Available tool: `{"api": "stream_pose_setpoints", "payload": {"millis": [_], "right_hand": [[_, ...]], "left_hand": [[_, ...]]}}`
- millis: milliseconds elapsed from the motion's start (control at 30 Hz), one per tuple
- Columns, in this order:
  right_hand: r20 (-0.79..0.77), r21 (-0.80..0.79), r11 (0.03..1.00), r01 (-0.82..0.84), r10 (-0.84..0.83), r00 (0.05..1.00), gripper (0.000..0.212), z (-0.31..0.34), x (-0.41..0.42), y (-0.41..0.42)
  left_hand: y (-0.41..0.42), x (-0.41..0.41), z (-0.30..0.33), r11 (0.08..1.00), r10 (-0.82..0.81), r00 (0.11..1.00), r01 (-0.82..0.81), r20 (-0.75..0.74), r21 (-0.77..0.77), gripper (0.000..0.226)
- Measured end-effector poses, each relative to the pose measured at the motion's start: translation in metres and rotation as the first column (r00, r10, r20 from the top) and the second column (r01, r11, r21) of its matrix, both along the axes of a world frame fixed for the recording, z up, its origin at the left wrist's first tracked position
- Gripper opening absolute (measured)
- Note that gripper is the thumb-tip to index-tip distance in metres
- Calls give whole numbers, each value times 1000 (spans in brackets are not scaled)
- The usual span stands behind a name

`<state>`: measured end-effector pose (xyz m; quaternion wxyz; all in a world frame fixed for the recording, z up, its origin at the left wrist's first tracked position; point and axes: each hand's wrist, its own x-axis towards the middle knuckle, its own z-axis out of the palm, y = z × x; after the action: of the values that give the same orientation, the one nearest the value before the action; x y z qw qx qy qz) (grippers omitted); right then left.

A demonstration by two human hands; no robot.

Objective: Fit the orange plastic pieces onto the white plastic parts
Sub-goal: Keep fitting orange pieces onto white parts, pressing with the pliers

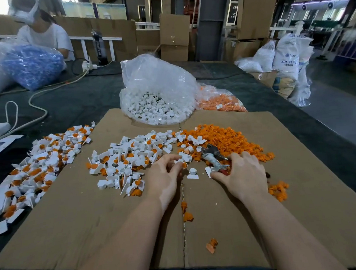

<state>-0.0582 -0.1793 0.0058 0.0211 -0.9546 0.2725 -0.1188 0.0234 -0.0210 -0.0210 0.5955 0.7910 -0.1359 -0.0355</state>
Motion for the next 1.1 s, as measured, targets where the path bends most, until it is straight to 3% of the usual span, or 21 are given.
{"api": "stream_pose_setpoints", "payload": {"millis": [100,167,267,400,567,667,767,1100], "right_hand": [[-42,-126,992,0,-5,999,63,0,2,3],[70,-117,988,-104,113,991,52,-2,5,11],[323,6,926,-378,356,877,32,-6,10,34],[518,6,847,-532,453,725,25,-13,10,51],[556,88,857,-507,380,739,5,-19,13,49],[561,133,852,-507,357,747,4,-21,13,50],[563,152,854,-498,339,753,9,-22,12,49],[522,39,844,-536,440,731,3,-18,9,52]], "left_hand": [[1,0,-1,1000,-9,1000,8,19,21,16],[0,0,-2,1000,-7,1000,7,6,11,16],[0,0,0,999,-18,1000,17,14,33,19],[2,0,2,993,-70,995,64,69,95,22],[6,-6,5,991,-129,992,128,16,36,28],[5,-9,6,976,-181,981,171,67,134,40],[3,-9,8,971,-187,976,167,107,172,35],[2,-15,9,959,-157,962,95,222,267,29]]}}
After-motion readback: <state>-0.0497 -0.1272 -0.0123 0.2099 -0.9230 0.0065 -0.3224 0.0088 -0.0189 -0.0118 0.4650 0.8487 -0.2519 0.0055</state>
